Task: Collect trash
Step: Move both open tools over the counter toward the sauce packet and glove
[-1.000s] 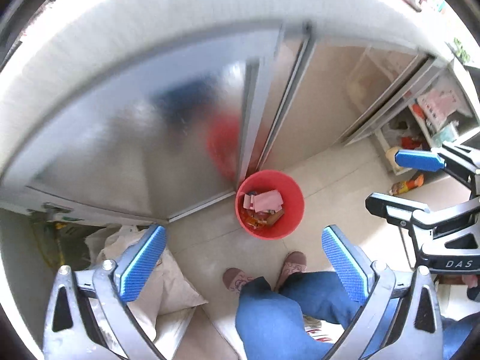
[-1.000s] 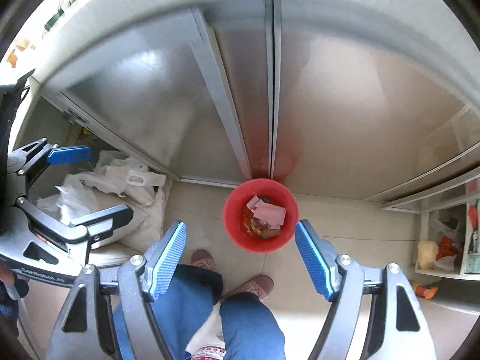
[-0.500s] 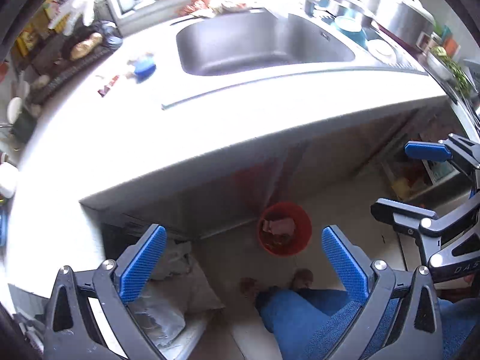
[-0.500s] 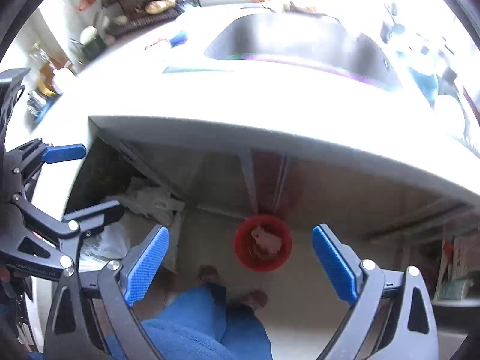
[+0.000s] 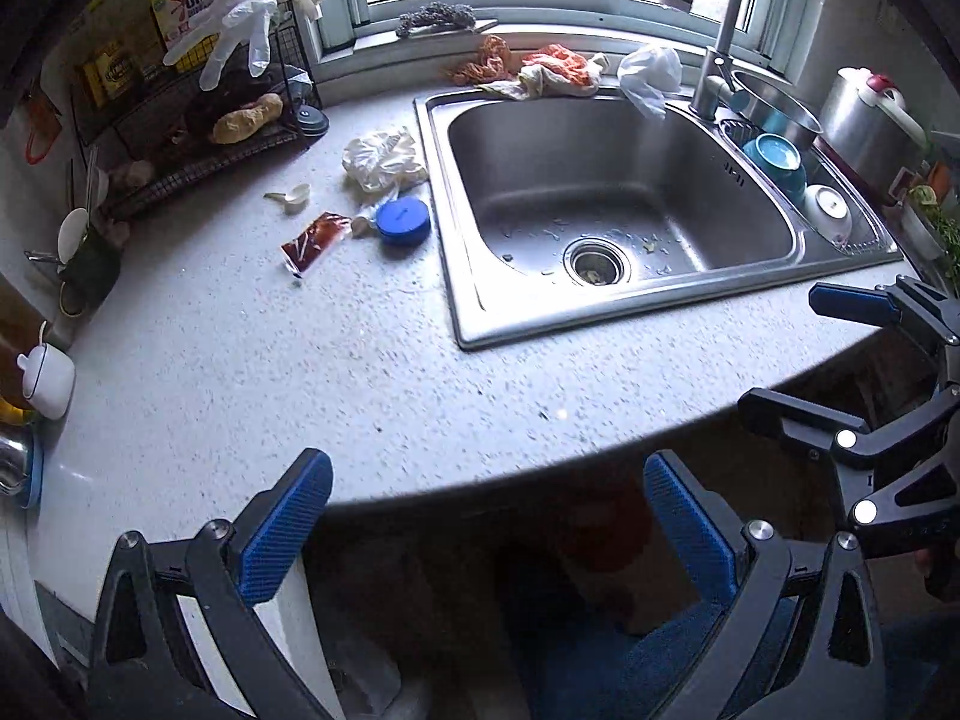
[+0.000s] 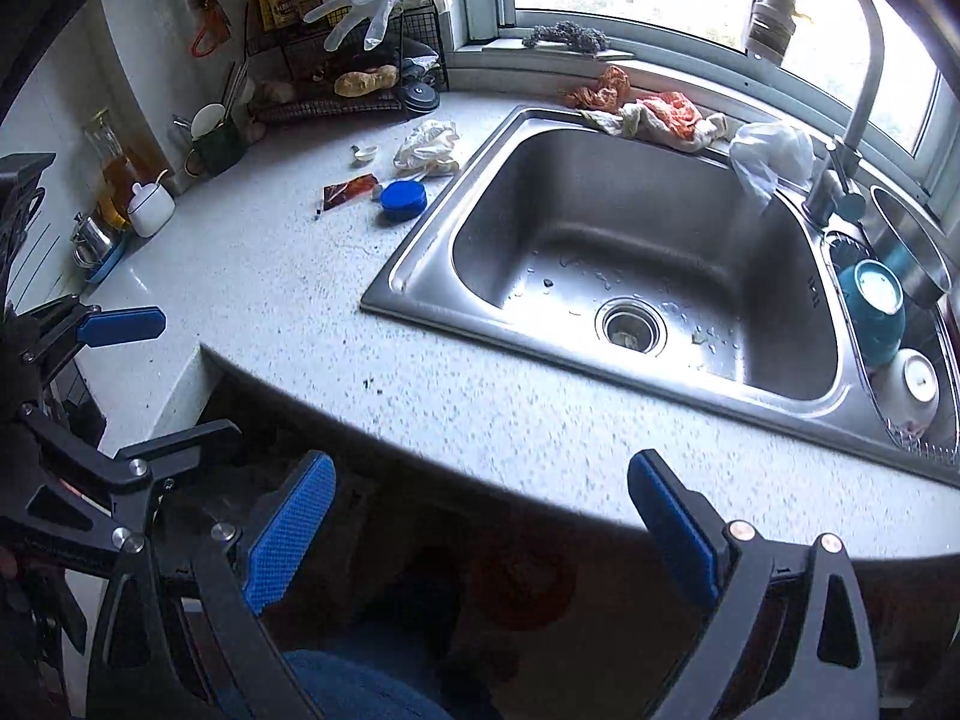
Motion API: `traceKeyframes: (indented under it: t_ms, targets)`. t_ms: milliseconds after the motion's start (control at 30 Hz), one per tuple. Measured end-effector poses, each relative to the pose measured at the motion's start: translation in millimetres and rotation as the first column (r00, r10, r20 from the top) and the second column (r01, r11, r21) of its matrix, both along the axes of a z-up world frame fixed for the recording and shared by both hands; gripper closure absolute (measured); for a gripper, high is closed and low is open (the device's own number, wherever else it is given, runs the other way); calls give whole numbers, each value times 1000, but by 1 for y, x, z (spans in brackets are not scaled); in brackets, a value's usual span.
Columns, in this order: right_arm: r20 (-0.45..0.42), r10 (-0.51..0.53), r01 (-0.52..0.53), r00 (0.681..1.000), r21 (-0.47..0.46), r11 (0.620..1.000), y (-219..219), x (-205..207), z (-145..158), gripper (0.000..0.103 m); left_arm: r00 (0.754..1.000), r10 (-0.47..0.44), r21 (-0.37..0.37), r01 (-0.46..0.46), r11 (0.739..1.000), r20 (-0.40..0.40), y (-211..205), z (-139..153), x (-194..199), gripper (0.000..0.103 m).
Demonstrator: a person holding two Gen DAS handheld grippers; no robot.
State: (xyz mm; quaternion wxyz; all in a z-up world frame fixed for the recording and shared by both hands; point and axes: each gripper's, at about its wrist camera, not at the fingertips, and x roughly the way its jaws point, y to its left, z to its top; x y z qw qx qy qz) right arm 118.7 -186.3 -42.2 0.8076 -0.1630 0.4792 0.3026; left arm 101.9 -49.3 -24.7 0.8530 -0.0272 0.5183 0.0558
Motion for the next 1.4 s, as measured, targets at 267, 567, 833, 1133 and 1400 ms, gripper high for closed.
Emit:
traceKeyframes:
  t_ms: [267, 567, 833, 1133, 1400]
  targets:
    - [-10, 6, -6, 1000, 4, 1000, 57, 62, 13, 3, 1000, -19, 10, 19, 1000, -1, 75, 5, 61, 0]
    - [-47, 18, -19, 999, -22, 1000, 130, 122, -9, 3, 998, -21, -14, 20, 1000, -52, 155, -16, 126, 0]
    - [-98, -18, 12, 995, -63, 998, 162, 153, -40, 3, 986, -120, -67, 113, 991, -113, 180, -49, 168, 0]
    - [-138, -85, 74, 987, -86, 994, 168, 177, -65, 3, 961, -183, -60, 175, 983, -206, 186, -95, 199, 13]
    - [-141, -148, 137, 979, -88, 987, 168, 195, -65, 3, 953, -212, -57, 204, 977, -215, 181, -99, 215, 26]
